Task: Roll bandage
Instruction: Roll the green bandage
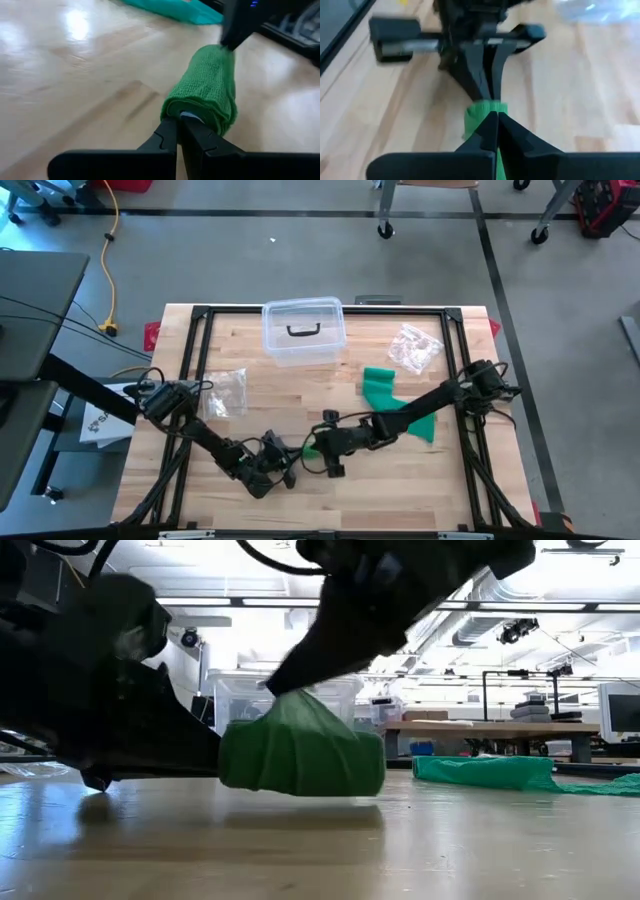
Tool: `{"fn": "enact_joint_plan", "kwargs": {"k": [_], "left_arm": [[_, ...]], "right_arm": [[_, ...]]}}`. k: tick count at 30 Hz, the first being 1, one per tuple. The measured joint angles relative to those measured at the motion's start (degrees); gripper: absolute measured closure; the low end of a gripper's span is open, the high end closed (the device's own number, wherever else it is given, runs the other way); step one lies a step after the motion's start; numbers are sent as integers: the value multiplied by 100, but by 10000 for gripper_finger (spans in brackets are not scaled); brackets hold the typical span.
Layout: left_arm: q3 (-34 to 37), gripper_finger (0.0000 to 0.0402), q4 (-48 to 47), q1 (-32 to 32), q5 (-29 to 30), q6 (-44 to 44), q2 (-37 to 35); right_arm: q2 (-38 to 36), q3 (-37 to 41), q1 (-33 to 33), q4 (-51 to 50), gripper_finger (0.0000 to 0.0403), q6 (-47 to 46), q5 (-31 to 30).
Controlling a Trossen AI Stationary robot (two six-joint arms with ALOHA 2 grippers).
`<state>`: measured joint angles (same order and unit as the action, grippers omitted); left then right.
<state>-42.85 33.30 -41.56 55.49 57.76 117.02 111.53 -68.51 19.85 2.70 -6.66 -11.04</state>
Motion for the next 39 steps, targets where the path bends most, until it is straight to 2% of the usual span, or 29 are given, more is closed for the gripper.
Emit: {"fn": "enact_joint_plan", "kwargs": {"k": [6,11,17,20,24,27,31,36,39], "left_arm": [[4,401,644,-52,-343,-214,8],[-10,401,697,-54,-299,299,-15],[-15,402,718,-6,-291,356,-14],[-15,402,699,-7,-307,298,-11],[-15,402,577,-8,-349,213,-6],[-22,401,266,-48,-388,158,-10],[-8,401,-134,-135,-415,-575,5],[-11,401,-223,-142,-419,-1988,3],[-11,401,-218,-142,-418,-2588,1]], "right_arm": [[-5,0,-73,-686,403,-234,113],[-11,4,-40,-716,403,-236,520],[-57,-2,17,-1004,399,-186,242],[-220,-29,-74,-1501,376,-261,98],[-640,-32,-151,-2287,325,-385,-181],[-960,209,-116,-2512,293,-487,-291],[-1209,947,133,-1636,267,-704,-219],[-1118,1893,376,910,250,-1335,200],[-990,2139,343,1814,232,-1653,396]]}}
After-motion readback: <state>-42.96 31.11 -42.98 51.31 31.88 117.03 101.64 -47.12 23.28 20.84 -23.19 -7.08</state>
